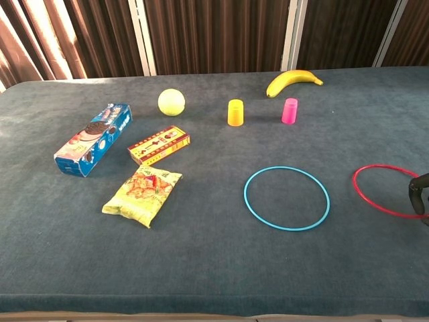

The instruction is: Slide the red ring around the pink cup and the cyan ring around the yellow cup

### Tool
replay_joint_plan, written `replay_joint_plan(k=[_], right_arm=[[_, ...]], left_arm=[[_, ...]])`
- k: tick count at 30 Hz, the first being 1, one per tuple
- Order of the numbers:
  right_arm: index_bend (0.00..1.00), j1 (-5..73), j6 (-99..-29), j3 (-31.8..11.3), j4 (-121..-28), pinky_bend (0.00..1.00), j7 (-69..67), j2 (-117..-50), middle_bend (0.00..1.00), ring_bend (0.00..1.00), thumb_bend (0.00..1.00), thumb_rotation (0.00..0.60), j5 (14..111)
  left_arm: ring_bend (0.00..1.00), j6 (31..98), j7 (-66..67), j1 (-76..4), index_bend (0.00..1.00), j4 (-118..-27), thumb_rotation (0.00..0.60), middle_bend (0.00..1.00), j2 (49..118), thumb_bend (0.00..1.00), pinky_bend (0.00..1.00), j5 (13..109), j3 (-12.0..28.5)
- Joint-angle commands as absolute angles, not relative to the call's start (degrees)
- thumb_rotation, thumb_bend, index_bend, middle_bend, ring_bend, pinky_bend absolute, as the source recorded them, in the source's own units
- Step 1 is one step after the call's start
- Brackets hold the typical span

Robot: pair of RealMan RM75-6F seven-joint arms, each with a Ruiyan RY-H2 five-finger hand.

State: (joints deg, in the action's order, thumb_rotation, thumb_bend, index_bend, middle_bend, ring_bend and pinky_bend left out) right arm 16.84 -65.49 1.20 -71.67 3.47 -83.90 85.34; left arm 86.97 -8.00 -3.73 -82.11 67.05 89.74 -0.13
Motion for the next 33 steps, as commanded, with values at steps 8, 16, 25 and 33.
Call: replay_joint_plan(k=[8,16,25,33], right_arm=[[0.94,17.9,-70.0,-1.2,-72.8,1.0,1.7,-83.6,0.97,1.0,0.67,0.6,87.7],[0.94,22.5,-71.5,-6.5,-76.1,1.0,5.2,-82.8,0.97,1.0,0.68,0.6,88.6],[0.94,31.5,-64.0,-12.6,-67.5,1.0,4.0,-89.6,0.97,1.0,0.68,0.6,84.2],[0.94,37.9,-62.2,-13.2,-52.8,1.0,0.4,-98.6,0.97,1.0,0.68,0.6,84.9]], left_arm=[[0.0,87.1,-8.2,-3.7,0.0,-82.0,0.6,0.0,67.1,0.44,0.12,89.8,-0.1],[0.0,86.8,-8.4,-3.8,0.0,-81.7,0.6,0.0,67.3,0.44,0.13,89.7,-0.2],[0.0,87.1,-8.1,-3.7,0.0,-81.7,0.6,0.0,67.4,0.44,0.12,89.8,-0.1],[0.0,87.5,-8.3,-3.4,0.0,-81.6,0.6,0.0,67.1,0.43,0.13,89.5,-0.1]])
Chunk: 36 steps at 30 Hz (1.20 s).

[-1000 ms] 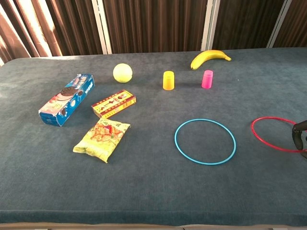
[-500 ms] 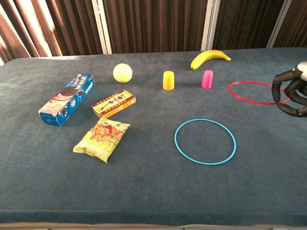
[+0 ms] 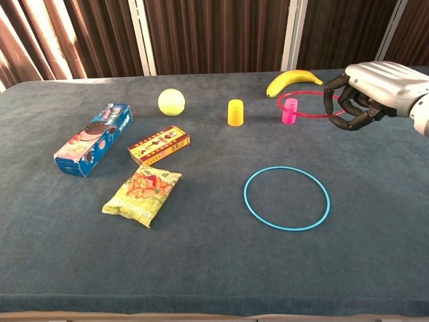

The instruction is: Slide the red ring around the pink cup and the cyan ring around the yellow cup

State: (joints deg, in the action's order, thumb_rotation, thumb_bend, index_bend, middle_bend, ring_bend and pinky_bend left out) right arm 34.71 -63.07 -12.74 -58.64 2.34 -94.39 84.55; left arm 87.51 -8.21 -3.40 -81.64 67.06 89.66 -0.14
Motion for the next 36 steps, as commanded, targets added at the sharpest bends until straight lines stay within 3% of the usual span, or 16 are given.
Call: replay_joint_plan(k=[1,9,21,24,28,30,36], right_arm=[[0.94,38.4,-62.1,-13.2,-51.4,1.0,0.1,-99.4,0.97,1.0,0.68,0.6,85.0],[0.94,42.3,-61.9,-13.4,-39.0,1.0,-1.0,-105.3,0.97,1.0,0.68,0.6,84.6],[0.94,42.7,-58.5,-12.0,-29.8,1.0,-3.1,-108.1,0.97,1.0,0.68,0.6,82.5],[0.81,42.6,-58.7,-11.6,-29.4,1.0,-6.4,-108.2,0.97,1.0,0.66,0.6,82.6],[0.64,42.6,-59.9,-11.0,-29.4,1.0,-8.4,-107.5,0.97,1.0,0.45,0.6,83.2],[0.58,42.4,-60.5,-10.9,-30.0,1.0,-8.9,-107.0,0.97,1.0,0.4,0.6,83.2],[0.53,41.6,-61.7,-11.0,-33.2,1.0,-8.8,-104.5,0.97,1.0,0.38,0.6,82.6]], left_arm=[[0.0,87.4,-8.4,-3.4,0.0,-81.5,0.6,0.0,67.1,0.43,0.13,89.4,-0.1],[0.0,87.4,-8.9,-3.2,0.0,-81.0,0.6,0.0,67.1,0.43,0.13,89.2,0.0],[0.0,87.2,-8.6,-3.1,0.0,-81.1,0.6,0.0,67.1,0.43,0.12,88.9,0.0],[0.0,87.0,-8.6,-3.1,0.0,-81.1,0.6,0.0,67.1,0.43,0.12,88.6,0.1],[0.0,86.6,-8.2,-3.2,0.0,-81.2,0.6,0.0,67.2,0.43,0.13,88.6,0.0],[0.0,86.7,-8.1,-3.2,0.0,-81.2,0.6,0.0,67.3,0.43,0.13,88.7,-0.1],[0.0,86.8,-7.8,-3.2,0.0,-81.3,0.6,0.0,67.3,0.43,0.12,88.9,-0.1]])
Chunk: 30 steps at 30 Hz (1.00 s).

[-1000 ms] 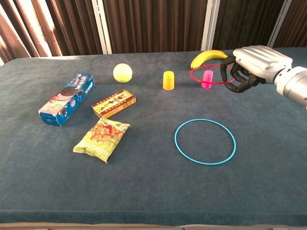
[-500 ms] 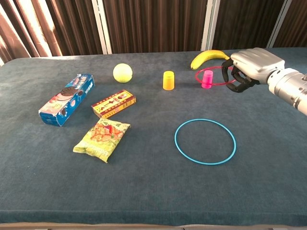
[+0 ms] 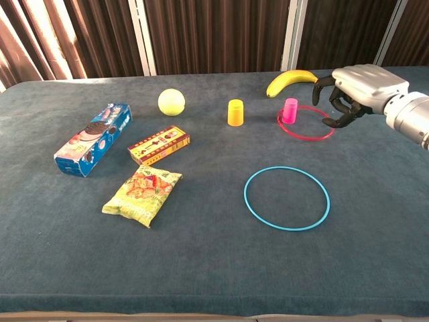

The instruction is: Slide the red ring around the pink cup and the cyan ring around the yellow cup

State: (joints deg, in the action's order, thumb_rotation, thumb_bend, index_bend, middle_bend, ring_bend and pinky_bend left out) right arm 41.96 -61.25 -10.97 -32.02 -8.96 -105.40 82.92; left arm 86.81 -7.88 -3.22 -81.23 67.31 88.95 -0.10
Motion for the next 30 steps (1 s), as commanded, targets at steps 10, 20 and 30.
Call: replay_joint_plan(k=[10,20,30], right_arm=[[0.62,37.4,-63.7,-6.5,-54.4,1.0,-9.4,-94.7,0.97,1.0,0.37,0.6,85.4],[0.67,32.1,-68.4,2.3,-75.7,1.0,-5.8,-81.7,0.97,1.0,0.37,0.6,93.2],[0.7,29.8,-66.6,6.6,-80.0,1.0,-0.6,-78.9,0.97,1.0,0.42,0.6,95.0]], left_arm=[[0.0,86.5,-7.2,-3.4,0.0,-81.5,0.6,0.0,67.4,0.44,0.12,89.1,-0.2],[0.0,86.9,-7.9,-3.1,0.0,-81.4,0.6,0.0,67.4,0.43,0.13,88.7,0.1],[0.0,87.0,-8.0,-3.2,0.0,-81.2,0.6,0.0,67.5,0.43,0.12,89.1,0.0]])
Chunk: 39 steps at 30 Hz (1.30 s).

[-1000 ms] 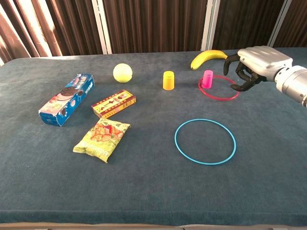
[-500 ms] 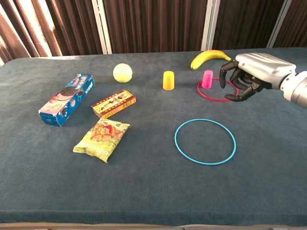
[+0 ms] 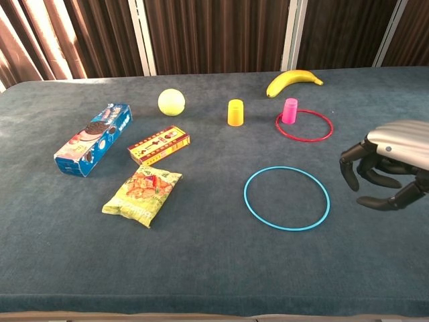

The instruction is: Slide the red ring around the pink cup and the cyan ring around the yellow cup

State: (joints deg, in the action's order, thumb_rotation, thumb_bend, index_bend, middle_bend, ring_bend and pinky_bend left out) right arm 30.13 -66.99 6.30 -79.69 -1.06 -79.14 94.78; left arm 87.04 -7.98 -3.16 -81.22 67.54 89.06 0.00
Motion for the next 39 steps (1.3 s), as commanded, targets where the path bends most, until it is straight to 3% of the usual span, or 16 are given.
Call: replay_joint_plan(k=[1,11,23,39], right_arm=[[0.7,29.8,-66.5,6.7,-80.1,1.0,-0.5,-78.9,0.97,1.0,0.42,0.6,95.0],[0.65,31.1,-60.1,6.4,-76.6,1.0,-0.8,-84.3,0.97,1.0,0.53,0.6,93.4],[0.58,32.0,-60.1,4.9,-73.7,1.0,-3.4,-88.6,0.97,1.0,0.53,0.6,94.0],[0.59,32.5,-58.7,4.7,-72.2,1.0,-2.2,-90.4,0.97,1.0,0.5,0.6,93.6]], left_arm=[[0.0,87.0,-8.0,-3.2,0.0,-81.2,0.6,0.0,67.5,0.43,0.12,89.1,0.0],[0.0,87.7,-8.9,-2.9,0.02,-81.1,0.6,0.0,67.2,0.43,0.13,89.2,0.0],[0.0,87.4,-10.0,-3.0,0.02,-80.4,0.6,0.0,67.2,0.43,0.13,89.1,0.1],[0.0,87.3,-10.7,-3.0,0.02,-80.3,0.6,0.0,67.1,0.43,0.13,88.9,0.2]])
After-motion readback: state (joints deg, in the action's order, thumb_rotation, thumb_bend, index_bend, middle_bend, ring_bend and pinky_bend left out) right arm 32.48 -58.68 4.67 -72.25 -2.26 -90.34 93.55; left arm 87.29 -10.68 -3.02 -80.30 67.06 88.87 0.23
